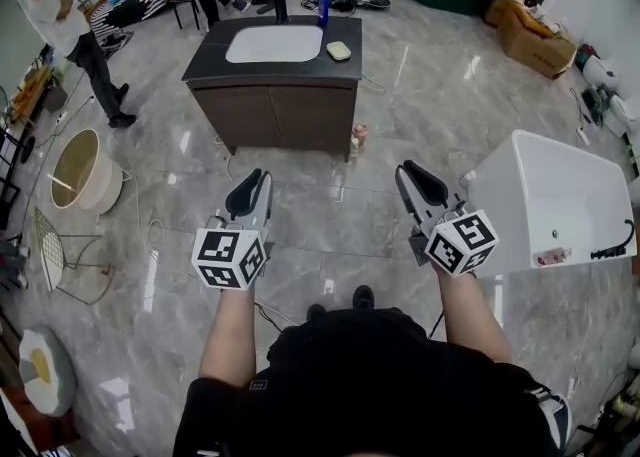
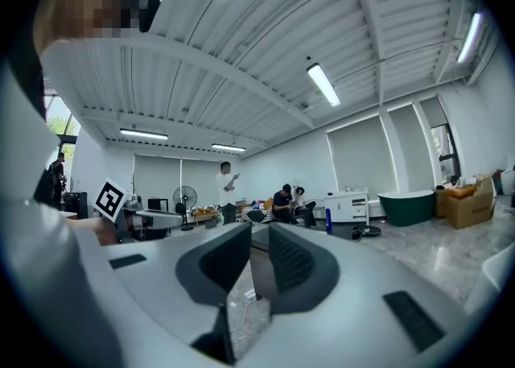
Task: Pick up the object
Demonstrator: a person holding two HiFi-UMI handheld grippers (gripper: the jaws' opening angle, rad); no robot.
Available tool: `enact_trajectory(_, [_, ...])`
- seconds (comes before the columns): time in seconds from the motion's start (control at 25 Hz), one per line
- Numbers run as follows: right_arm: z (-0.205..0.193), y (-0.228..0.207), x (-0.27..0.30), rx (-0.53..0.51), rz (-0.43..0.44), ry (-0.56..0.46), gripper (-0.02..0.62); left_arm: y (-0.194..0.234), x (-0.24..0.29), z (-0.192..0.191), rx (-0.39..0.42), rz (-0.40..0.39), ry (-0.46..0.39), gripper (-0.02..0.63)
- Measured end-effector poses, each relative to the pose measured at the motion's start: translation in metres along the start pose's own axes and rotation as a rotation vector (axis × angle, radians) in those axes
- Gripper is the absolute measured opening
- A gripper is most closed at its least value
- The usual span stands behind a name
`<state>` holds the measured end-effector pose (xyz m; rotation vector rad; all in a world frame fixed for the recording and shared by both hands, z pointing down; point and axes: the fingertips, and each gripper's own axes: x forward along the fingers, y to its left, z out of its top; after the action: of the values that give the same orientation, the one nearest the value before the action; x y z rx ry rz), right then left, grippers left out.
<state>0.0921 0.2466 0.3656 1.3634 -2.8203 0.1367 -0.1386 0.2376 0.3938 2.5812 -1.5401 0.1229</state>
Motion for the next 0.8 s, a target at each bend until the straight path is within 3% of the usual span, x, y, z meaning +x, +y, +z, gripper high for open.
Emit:
enact_trajectory(0.12, [0.001,-0.014,-0.002,0.011,0.000,0.001,0.119,-0.009,0.013,-0.004,-0.024,-0.023,0.021,0.137])
enact_trajectory(0.36, [0.001,-0.047,-0.007,0.041,-0.018,-0.006,0.211,-0.026,0.039,-0.011,-0.049,-0.042,0.047,0.192])
enact_trajectory(0.8, [0.001,-0.110,-0.026,0.076,0.000,-0.009,0.268,-0.042,0.073,0.000,-0.068,0.048,0.045,0.305])
